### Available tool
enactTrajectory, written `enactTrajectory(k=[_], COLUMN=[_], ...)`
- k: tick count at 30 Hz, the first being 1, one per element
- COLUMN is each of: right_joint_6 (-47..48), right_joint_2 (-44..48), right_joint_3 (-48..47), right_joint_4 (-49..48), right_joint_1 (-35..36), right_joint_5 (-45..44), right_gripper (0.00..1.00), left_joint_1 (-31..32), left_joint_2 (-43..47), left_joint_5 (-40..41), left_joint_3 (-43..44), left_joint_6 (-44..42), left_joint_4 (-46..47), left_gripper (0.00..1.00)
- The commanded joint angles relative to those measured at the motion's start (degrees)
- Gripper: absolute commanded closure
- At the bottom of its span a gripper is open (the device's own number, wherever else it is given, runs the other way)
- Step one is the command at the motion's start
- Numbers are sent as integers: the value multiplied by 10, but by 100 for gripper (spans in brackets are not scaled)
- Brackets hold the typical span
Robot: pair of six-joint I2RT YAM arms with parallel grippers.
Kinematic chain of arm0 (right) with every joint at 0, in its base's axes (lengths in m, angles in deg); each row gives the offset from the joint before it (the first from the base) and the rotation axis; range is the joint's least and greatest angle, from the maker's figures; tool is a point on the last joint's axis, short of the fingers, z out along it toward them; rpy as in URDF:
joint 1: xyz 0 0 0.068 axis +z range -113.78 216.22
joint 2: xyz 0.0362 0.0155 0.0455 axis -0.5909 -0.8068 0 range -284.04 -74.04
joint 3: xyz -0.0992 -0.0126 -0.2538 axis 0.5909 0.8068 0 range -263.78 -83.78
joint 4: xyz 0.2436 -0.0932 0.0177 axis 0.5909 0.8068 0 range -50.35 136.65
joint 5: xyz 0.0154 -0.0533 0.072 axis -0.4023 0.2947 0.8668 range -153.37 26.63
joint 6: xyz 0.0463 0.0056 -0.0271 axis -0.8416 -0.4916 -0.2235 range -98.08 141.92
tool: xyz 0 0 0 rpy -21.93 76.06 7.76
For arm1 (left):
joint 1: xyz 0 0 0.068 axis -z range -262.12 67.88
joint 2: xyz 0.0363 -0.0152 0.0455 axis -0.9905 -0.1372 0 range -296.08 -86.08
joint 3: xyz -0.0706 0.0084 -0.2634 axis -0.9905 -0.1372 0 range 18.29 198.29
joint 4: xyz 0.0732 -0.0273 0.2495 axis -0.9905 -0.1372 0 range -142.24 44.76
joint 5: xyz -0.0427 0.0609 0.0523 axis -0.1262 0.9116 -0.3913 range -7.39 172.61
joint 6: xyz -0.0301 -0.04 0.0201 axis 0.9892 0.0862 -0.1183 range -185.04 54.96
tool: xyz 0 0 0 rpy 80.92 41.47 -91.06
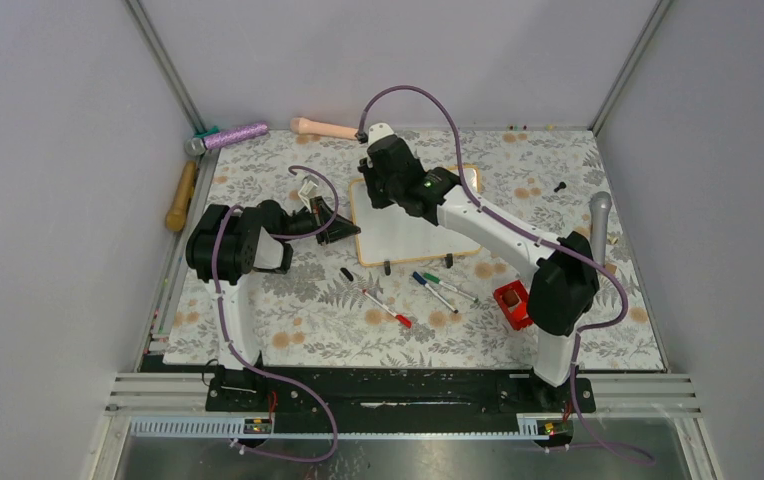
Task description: Write a sentence on the whiteboard
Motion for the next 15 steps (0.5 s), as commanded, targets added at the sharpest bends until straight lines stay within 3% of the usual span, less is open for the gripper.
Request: enactTrajectory(k=[1, 15], right_joint_6=[9, 10], right_joint_2=[-8, -20], right_joint_3=[-33, -40], right_joint_4=[8, 18], right_joint_1=[7, 6], right_joint_5=[-16, -33], right_gripper=[100, 100], left_joint_1=[9, 8], left_joint_2=[3, 3], left_joint_5=[-41, -43], left_joint_3=[-6, -6], left_joint_6=[-43, -45], left_joint_4=[0, 0], left_gripper=[100, 100])
